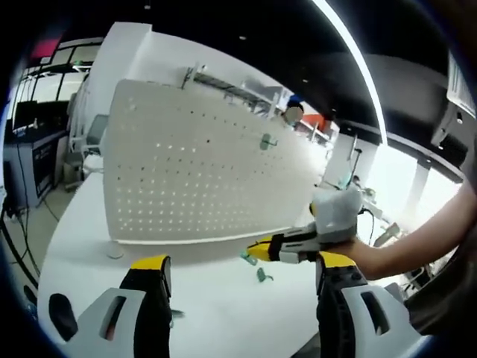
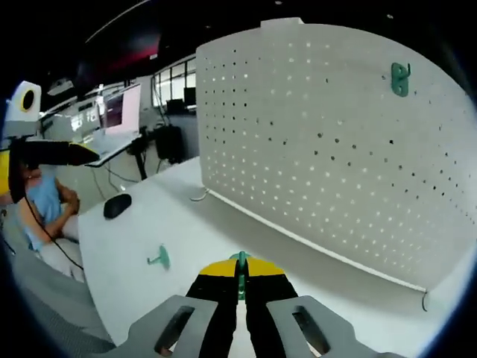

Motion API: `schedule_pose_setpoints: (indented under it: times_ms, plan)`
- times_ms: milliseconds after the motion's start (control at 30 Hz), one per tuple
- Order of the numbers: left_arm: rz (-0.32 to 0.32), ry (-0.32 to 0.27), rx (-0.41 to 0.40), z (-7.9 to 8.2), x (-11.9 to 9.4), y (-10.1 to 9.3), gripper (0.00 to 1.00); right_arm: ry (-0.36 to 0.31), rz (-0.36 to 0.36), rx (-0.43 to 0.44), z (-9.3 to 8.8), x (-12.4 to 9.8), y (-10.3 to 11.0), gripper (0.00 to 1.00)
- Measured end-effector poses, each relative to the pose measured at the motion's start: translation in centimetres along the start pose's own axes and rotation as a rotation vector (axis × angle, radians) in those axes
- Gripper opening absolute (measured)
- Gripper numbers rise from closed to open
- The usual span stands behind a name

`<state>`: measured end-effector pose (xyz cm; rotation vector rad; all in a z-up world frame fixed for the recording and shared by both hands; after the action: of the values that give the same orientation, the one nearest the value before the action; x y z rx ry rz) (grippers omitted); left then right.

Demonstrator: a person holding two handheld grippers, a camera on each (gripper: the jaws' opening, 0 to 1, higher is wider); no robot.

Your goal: Insert the hook assembly into the mounting plate slot until the hook locks in place.

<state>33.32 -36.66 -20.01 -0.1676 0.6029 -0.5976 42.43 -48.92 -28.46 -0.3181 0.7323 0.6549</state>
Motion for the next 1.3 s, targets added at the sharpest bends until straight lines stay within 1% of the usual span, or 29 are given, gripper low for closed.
schedule_pose_setpoints:
  times_ms: [33,167,267,367,467,600,767,933,1067,1233,1300]
  plan:
    - [-0.005,-0.004,-0.006,0.0,0.0,-0.2,0.8,-0.006,-0.016,-0.018,0.0,-0.4,0.1,0.0]
    - [-0.02,-0.014,-0.026,-0.1,-0.1,-0.8,0.79,-0.027,-0.017,-0.036,0.0,-1.6,0.8,0.0]
    - [-0.02,-0.013,-0.026,-0.4,-0.2,-1.2,0.79,-0.047,-0.01,-0.026,0.3,-2.3,1.1,0.0]
    - [-0.021,-0.014,-0.033,-0.6,-0.3,-1.1,0.78,-0.064,-0.009,-0.02,0.5,-3.0,1.3,0.0]
    - [-0.022,-0.016,-0.035,-0.8,-0.5,-1.1,0.76,-0.082,-0.024,-0.063,0.8,-3.9,1.6,0.0]
    - [-0.012,-0.017,-0.04,-1.0,-0.7,-1.0,0.76,-0.108,-0.023,-0.082,1.5,-5.1,2.2,0.0]
    - [-0.008,-0.011,-0.038,-1.3,-0.7,-1.3,0.76,-0.135,-0.007,-0.067,1.9,-6.3,2.7,0.0]
    - [-0.007,0.0,-0.039,-1.7,-0.5,-1.2,0.76,-0.166,0.014,-0.022,2.0,-8.0,3.6,0.0]
    - [-0.001,0.008,-0.034,-1.9,-0.4,-1.3,0.76,-0.183,0.024,-0.023,2.1,-8.8,4.3,0.0]
    - [-0.012,0.023,-0.024,-2.2,-0.1,-1.7,0.74,-0.198,0.036,-0.009,2.1,-9.6,4.8,0.0]
    - [-0.028,0.035,-0.026,-2.3,0.1,-2.0,0.73,-0.211,0.04,-0.001,2.2,-10.1,5.0,0.0]
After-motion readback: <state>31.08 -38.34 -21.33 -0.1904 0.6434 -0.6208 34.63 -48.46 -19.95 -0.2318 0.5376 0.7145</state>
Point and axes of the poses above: the point that each gripper's makers call its tool centre point, and the gripper's own axes: x roughly forward along the fingers, y roughly to its left, z roughly out of its top, the point moved 2 cm from there along -x, roughly backward along the fingers, and after that the axes turned 14 degrees about y, right-handed, at the moved point
